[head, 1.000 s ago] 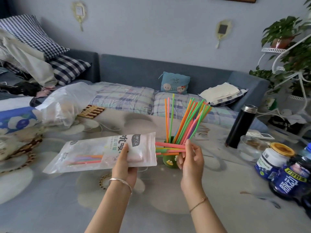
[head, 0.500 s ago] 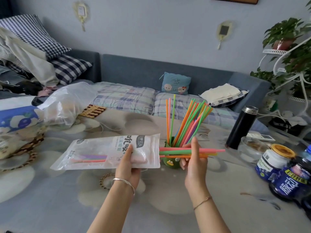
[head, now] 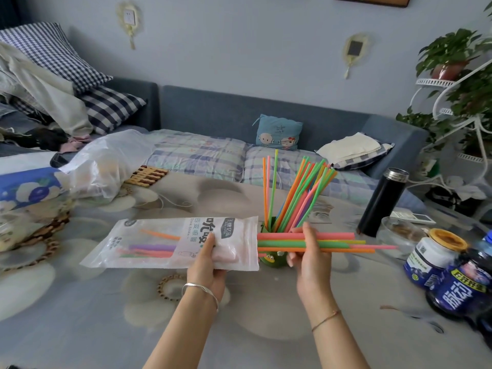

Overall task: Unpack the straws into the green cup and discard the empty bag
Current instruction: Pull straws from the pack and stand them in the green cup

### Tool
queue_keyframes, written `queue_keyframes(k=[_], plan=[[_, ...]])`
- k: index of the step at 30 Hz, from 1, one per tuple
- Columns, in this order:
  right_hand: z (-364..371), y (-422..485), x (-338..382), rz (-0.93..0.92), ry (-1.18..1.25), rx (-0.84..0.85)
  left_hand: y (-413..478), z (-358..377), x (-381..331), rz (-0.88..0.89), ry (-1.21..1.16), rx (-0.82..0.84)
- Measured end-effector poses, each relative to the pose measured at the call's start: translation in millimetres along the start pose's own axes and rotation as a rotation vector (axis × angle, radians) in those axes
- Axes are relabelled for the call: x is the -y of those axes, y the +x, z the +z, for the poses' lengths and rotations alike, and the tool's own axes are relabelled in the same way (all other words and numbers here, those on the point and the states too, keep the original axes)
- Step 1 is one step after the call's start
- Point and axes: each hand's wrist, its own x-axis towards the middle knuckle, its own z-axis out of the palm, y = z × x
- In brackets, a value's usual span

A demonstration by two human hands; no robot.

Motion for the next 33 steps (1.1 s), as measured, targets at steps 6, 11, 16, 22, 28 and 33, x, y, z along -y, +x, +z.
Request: queue_keyframes(k=[6, 11, 16, 22, 28, 33], plan=[[13.0, -8.9, -6.3, 0.01, -0.166, 0.09, -3.9, 3.4, 15.2, -0.019, 0.04, 0.011], [0.7, 2.4, 3.4, -0.066, -0.092, 0.044, -0.5, 0.9, 2.6, -0.006, 0.007, -0.053], [-13.5, 18.4, 20.6, -0.123, -0.055, -0.001, 2.3, -1.3, -12.2, -0.004, -0.055, -0.077], [-18.4, 40.6, 50.5, -0.28, -0.209, -0.034, 2.0, -1.7, -14.6, -0.001, -0.078, -0.1], [-3.3, 74.4, 57.7, -0.424, -0.662, 0.09, -4.9, 4.5, -12.8, -0.003, -0.078, -0.067], [4.8, 91.4, 23.8, -0.291, -1.117, 0.299, -7.7, 6.9, -14.7, -0.03, -0.041, -0.038]])
